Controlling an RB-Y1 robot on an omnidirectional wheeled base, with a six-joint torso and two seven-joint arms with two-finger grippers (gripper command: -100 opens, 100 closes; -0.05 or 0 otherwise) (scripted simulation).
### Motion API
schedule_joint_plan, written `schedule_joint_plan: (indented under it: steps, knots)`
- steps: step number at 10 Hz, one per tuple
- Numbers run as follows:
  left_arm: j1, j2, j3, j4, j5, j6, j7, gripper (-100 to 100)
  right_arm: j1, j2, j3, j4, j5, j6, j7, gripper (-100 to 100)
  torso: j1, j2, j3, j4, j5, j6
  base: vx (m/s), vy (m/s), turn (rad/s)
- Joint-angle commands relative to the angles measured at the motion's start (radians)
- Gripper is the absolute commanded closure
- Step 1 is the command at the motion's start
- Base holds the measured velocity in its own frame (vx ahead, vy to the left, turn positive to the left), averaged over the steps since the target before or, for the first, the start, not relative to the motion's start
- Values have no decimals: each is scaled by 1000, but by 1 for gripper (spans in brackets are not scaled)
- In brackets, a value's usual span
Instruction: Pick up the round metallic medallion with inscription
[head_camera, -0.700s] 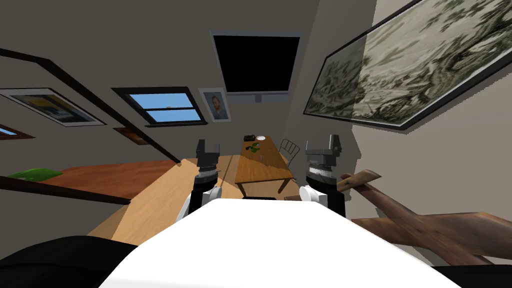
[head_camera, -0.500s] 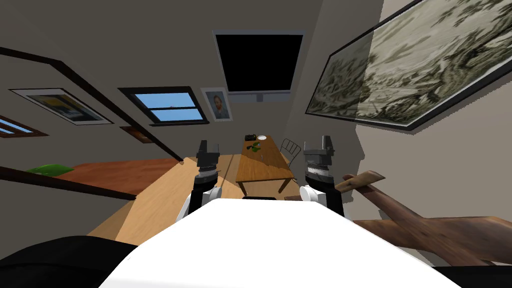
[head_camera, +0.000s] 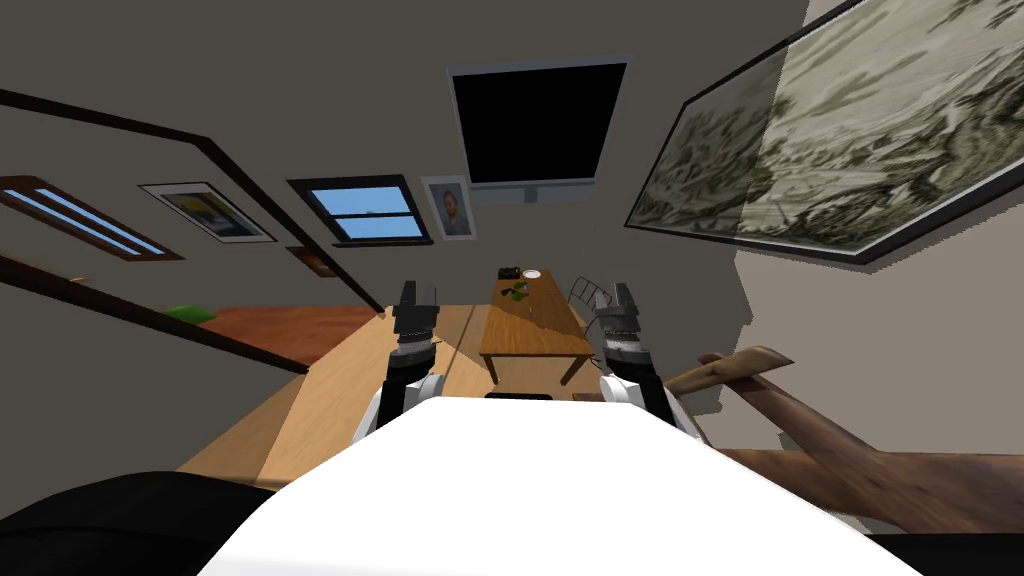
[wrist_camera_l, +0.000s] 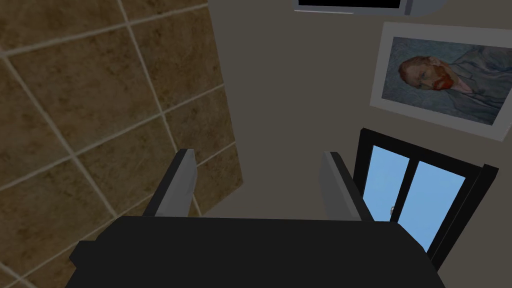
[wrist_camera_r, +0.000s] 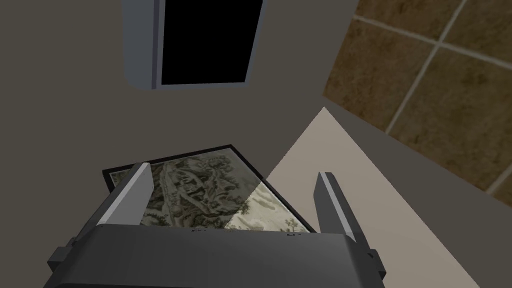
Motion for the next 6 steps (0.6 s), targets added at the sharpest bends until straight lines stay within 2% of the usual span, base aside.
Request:
schedule_joint_plan:
  steps: [1,2,3,4,5,6]
  knots:
    - [0,0,0,0,0,0,0,0,-7,-11,1,37,13,-3,3,-100,0,0,0,0,0,0,-47,11,33]
    - [0,0,0,0,0,0,0,0,-16,-30,1,75,32,-6,5,-100,-1,-2,-1,0,0,0,-43,20,137]
    - [0,0,0,0,0,0,0,0,-16,-30,1,82,32,-6,5,-100,-1,-2,-1,0,0,0,-35,10,59]
    - [0,0,0,0,0,0,0,0,-26,-49,0,120,53,-8,7,-100,-1,-3,-2,-1,0,0,-43,14,164]
    - [0,0,0,0,0,0,0,0,-26,-49,0,130,53,-8,7,-100,-1,-3,-2,-1,0,0,-36,5,67]
    - [0,0,0,0,0,0,0,0,-36,-68,-2,172,75,-10,9,-100,-2,-3,-2,-1,0,1,-49,19,131]
